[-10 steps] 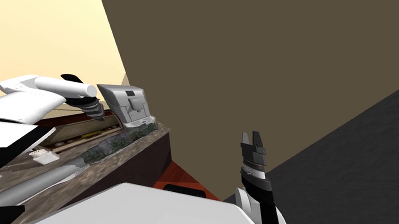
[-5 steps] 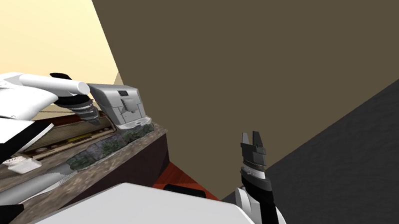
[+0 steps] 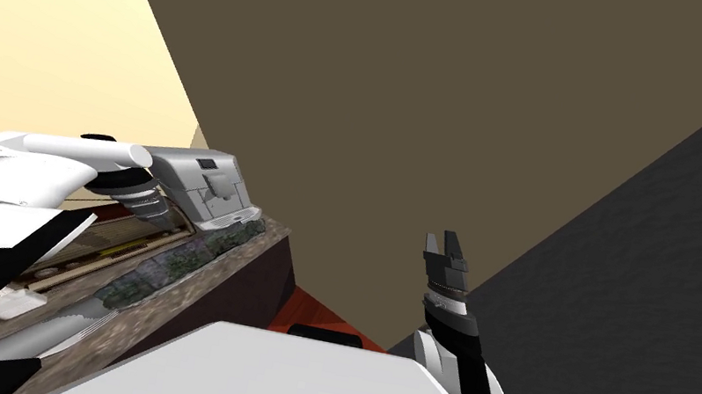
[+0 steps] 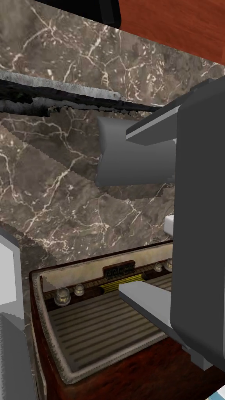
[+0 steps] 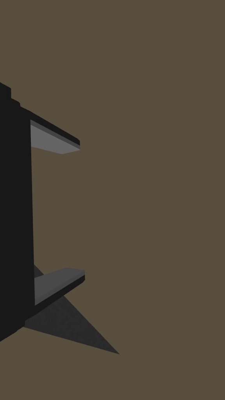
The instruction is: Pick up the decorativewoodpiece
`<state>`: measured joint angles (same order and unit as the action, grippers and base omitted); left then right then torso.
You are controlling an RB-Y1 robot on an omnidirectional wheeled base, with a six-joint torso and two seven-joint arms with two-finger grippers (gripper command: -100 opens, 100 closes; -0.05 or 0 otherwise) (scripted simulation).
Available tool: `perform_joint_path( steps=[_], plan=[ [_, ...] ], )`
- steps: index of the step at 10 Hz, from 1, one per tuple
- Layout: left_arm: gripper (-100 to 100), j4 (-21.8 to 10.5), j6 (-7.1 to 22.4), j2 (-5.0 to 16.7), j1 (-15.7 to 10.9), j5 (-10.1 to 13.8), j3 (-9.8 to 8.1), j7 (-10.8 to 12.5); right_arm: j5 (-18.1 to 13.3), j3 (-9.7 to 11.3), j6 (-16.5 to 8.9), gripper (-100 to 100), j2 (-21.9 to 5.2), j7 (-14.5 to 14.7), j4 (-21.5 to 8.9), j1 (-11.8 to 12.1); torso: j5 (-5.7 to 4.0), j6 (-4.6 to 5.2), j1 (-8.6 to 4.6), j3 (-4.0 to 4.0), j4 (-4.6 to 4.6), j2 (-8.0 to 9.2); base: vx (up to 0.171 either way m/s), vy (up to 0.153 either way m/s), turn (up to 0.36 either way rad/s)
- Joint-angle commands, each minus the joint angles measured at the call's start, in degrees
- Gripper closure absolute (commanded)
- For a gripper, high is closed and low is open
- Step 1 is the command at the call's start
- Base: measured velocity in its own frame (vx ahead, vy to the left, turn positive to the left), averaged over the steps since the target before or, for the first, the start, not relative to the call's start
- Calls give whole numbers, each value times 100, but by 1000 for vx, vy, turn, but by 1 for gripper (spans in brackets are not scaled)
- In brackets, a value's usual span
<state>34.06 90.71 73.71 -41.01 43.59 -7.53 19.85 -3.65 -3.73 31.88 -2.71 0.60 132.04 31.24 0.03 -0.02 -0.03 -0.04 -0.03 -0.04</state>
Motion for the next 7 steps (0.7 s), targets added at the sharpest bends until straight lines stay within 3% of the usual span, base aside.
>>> perform_joint_path(
  steps=[1,2,5,7],
  plan=[
    [-100,-286,122,-6,-246,-32,100,-55,0,0,0,0,0,0,0,0,0,0,0,0,0,0,18,-7,-31],
    [-100,-385,122,-6,-246,-32,100,-55,0,0,0,0,0,0,0,0,-1,-1,0,0,0,0,7,-4,5],
    [-100,-762,526,-72,-381,58,160,-30,0,0,0,0,0,0,0,0,1,-2,2,1,1,2,13,-7,-54],
    [-100,-844,526,-72,-381,58,160,-30,0,0,0,0,0,0,0,0,0,-2,1,1,1,2,9,-5,-12]
  ],
)
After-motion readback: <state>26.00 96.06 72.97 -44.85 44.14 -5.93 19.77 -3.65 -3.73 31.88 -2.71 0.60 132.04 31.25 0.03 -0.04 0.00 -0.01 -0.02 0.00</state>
